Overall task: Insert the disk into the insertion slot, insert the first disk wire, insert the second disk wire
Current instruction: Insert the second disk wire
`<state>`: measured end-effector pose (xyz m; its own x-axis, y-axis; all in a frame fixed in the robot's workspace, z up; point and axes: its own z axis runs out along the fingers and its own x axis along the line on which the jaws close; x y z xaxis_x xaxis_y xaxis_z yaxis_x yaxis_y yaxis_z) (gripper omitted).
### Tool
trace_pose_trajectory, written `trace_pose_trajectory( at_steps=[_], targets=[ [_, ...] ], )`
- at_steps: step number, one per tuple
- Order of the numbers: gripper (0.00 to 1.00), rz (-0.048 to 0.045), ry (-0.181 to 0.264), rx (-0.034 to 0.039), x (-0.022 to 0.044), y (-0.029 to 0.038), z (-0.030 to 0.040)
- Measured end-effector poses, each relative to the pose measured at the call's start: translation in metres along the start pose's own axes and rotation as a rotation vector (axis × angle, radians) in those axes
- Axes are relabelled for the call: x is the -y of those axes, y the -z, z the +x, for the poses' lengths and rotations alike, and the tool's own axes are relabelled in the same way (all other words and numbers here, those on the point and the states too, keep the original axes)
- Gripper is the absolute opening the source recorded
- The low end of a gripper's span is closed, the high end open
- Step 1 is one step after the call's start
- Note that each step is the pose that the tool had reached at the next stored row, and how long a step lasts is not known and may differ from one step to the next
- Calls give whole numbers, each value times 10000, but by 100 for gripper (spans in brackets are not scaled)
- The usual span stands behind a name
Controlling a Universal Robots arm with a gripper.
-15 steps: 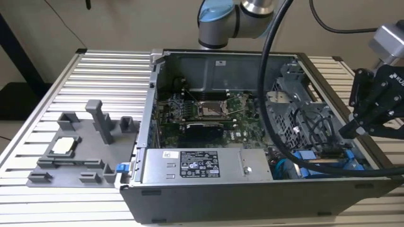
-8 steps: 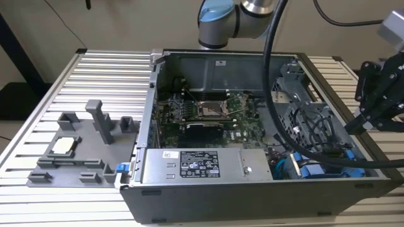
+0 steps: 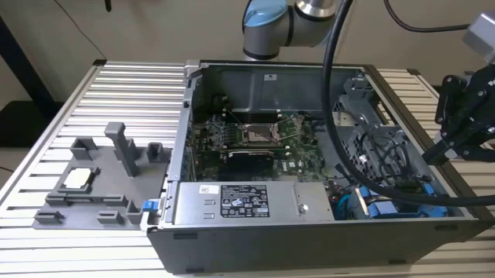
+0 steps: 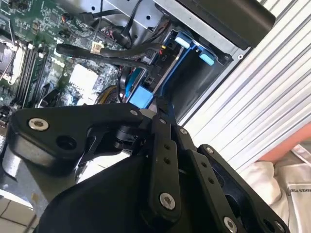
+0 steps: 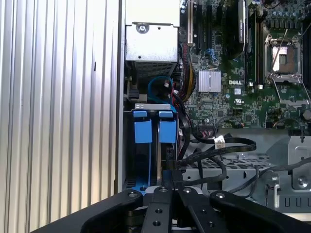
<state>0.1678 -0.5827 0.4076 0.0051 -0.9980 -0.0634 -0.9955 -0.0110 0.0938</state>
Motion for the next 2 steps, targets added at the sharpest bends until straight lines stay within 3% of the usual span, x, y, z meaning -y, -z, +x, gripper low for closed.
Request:
trace_pose_trajectory(
  at_steps=[2],
  targets=[
    [11, 0, -1, -1, 0, 1, 0]
  ],
)
